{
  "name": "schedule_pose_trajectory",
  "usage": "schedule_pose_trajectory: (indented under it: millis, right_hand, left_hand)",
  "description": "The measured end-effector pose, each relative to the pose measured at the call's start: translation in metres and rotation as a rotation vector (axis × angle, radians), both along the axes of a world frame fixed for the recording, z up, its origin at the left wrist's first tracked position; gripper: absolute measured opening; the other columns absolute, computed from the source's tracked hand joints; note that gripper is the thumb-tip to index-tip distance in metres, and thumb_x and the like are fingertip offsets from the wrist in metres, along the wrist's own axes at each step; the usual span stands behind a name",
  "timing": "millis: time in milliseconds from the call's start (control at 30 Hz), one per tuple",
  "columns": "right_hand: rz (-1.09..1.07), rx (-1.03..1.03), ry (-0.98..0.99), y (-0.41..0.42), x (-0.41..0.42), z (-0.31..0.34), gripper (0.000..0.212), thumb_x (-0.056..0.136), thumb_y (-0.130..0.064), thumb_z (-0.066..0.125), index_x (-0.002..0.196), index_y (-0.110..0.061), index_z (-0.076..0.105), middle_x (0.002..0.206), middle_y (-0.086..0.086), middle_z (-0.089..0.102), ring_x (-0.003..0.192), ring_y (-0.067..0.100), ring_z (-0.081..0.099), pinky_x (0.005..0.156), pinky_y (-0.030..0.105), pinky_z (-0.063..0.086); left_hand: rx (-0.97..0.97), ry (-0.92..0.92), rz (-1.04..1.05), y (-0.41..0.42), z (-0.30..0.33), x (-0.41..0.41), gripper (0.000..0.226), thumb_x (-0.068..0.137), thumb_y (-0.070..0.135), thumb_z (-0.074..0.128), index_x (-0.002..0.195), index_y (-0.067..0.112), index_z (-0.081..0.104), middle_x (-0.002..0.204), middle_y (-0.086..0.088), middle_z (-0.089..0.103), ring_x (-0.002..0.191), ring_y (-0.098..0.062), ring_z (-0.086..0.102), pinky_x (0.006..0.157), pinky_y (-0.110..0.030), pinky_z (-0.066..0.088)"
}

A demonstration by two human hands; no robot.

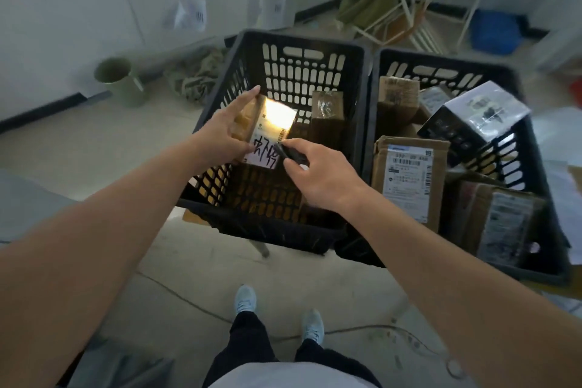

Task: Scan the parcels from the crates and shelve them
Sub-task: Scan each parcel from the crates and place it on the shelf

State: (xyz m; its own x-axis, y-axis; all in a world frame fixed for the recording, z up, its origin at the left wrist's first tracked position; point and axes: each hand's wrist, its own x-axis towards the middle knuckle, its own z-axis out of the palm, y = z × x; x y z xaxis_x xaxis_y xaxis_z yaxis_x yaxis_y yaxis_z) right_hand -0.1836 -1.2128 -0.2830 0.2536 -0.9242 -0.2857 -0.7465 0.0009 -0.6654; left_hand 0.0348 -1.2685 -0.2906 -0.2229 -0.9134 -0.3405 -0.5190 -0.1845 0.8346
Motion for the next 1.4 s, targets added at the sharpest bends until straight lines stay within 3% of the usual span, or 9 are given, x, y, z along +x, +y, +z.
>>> schedule_pose_trajectory:
  millis: [133, 267, 400, 500, 767, 933, 1033, 1267, 1400]
  right_hand:
    - [0.068, -0.014, 0.051, 0.007, -0.009, 0.025, 0.048, 0.109, -0.043, 0.055, 0.156, -0.036, 0.049, 0.132, -0.002, 0.07, 0.113, 0.023, 0.067, 0.108, 0.051, 0.052]
    - [0.15, -0.056, 0.151, 0.015, -0.018, 0.055, 0.044, 0.109, -0.04, 0.057, 0.153, -0.036, 0.053, 0.139, -0.001, 0.067, 0.124, 0.025, 0.063, 0.114, 0.053, 0.047]
    - [0.219, -0.085, 0.256, 0.02, -0.023, 0.081, 0.04, 0.108, -0.04, 0.058, 0.148, -0.038, 0.057, 0.137, -0.001, 0.067, 0.12, 0.025, 0.064, 0.108, 0.047, 0.052]
    - [0.263, -0.121, 0.324, 0.022, -0.025, 0.095, 0.04, 0.107, -0.04, 0.057, 0.148, -0.037, 0.058, 0.135, -0.002, 0.068, 0.124, 0.025, 0.062, 0.109, 0.049, 0.051]
    - [0.366, -0.182, 0.632, 0.027, -0.025, 0.125, 0.044, 0.109, -0.046, 0.052, 0.153, -0.049, 0.047, 0.145, 0.006, 0.06, 0.129, 0.036, 0.053, 0.106, 0.053, 0.048]
    - [0.364, -0.21, 0.726, 0.032, -0.017, 0.135, 0.044, 0.109, -0.045, 0.052, 0.152, -0.048, 0.048, 0.144, 0.009, 0.058, 0.129, 0.037, 0.05, 0.105, 0.053, 0.047]
    - [0.36, -0.215, 0.749, 0.031, -0.008, 0.138, 0.041, 0.108, -0.045, 0.053, 0.149, -0.048, 0.051, 0.141, 0.008, 0.06, 0.126, 0.036, 0.05, 0.103, 0.052, 0.047]
    - [0.32, -0.225, 0.705, 0.019, 0.011, 0.138, 0.044, 0.109, -0.046, 0.052, 0.152, -0.048, 0.047, 0.144, 0.006, 0.059, 0.13, 0.036, 0.05, 0.107, 0.054, 0.045]
    - [0.146, -0.289, 0.499, 0.0, 0.023, 0.127, 0.041, 0.107, -0.047, 0.053, 0.148, -0.05, 0.05, 0.134, 0.004, 0.063, 0.125, 0.035, 0.056, 0.105, 0.054, 0.049]
  left_hand:
    - [-0.064, 0.016, 0.008, 0.007, 0.022, 0.001, 0.107, 0.089, -0.006, 0.072, 0.152, 0.067, 0.026, 0.146, -0.003, 0.034, 0.122, -0.035, 0.058, 0.082, -0.049, 0.065]
    - [-0.126, 0.048, 0.013, 0.014, 0.045, 0.002, 0.107, 0.088, -0.013, 0.068, 0.156, 0.06, 0.028, 0.144, -0.007, 0.036, 0.113, -0.03, 0.061, 0.072, -0.037, 0.066]
    - [-0.158, 0.035, 0.027, 0.022, 0.068, 0.004, 0.108, 0.088, -0.017, 0.066, 0.154, 0.062, 0.032, 0.136, -0.001, 0.042, 0.112, -0.032, 0.061, 0.081, -0.05, 0.066]
    - [-0.17, 0.012, 0.039, 0.027, 0.083, 0.004, 0.103, 0.089, -0.016, 0.065, 0.157, 0.054, 0.03, 0.119, 0.003, 0.047, 0.103, -0.029, 0.062, 0.082, -0.047, 0.065]
    - [-0.21, -0.007, 0.068, 0.029, 0.107, 0.012, 0.102, 0.09, -0.017, 0.064, 0.16, 0.049, 0.031, 0.119, -0.01, 0.052, 0.087, -0.024, 0.063, 0.071, -0.036, 0.062]
    - [-0.209, -0.028, 0.056, 0.028, 0.111, 0.02, 0.102, 0.09, -0.017, 0.064, 0.158, 0.053, 0.033, 0.121, -0.01, 0.054, 0.097, -0.025, 0.066, 0.068, -0.033, 0.063]
    - [-0.19, -0.024, 0.052, 0.024, 0.112, 0.027, 0.102, 0.09, -0.017, 0.064, 0.155, 0.056, 0.034, 0.123, -0.011, 0.057, 0.106, -0.031, 0.07, 0.074, -0.044, 0.067]
    - [-0.18, -0.003, 0.037, 0.008, 0.113, 0.045, 0.105, 0.089, -0.015, 0.067, 0.154, 0.061, 0.033, 0.124, -0.014, 0.056, 0.101, -0.033, 0.072, 0.076, -0.052, 0.066]
    - [-0.141, 0.139, 0.038, -0.005, 0.117, 0.052, 0.103, 0.091, -0.014, 0.068, 0.156, 0.058, 0.031, 0.127, -0.016, 0.056, 0.102, -0.035, 0.073, 0.063, -0.04, 0.063]
